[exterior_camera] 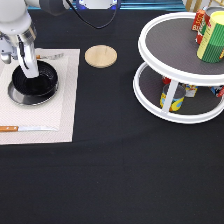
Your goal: Pick up the bowl from the lazy Susan and put bowl on the plate
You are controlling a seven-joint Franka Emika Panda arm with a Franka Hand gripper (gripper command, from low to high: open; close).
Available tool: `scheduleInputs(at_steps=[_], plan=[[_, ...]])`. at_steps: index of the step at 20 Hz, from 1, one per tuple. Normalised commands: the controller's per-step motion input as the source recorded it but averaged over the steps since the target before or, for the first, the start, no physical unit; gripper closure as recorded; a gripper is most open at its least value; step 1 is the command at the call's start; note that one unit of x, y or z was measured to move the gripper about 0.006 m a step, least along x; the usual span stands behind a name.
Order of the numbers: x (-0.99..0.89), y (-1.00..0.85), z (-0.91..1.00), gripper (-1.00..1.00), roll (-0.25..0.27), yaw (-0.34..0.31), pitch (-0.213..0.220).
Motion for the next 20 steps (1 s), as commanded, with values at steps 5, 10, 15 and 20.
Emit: scheduleInputs(at_steps=[5, 10, 15, 20], plan=[[0.00, -0.14, 0.20, -1.00, 0.019, -0.102, 0.055], [0.03, -0.01, 0.68, -1.00, 0.000, -0.124, 0.051], [0.07, 0.11, 0.93, -1.00, 0.000, -0.094, 0.056], [0.15, 0.15, 0.89, -1.00, -0.004, -0.072, 0.113]])
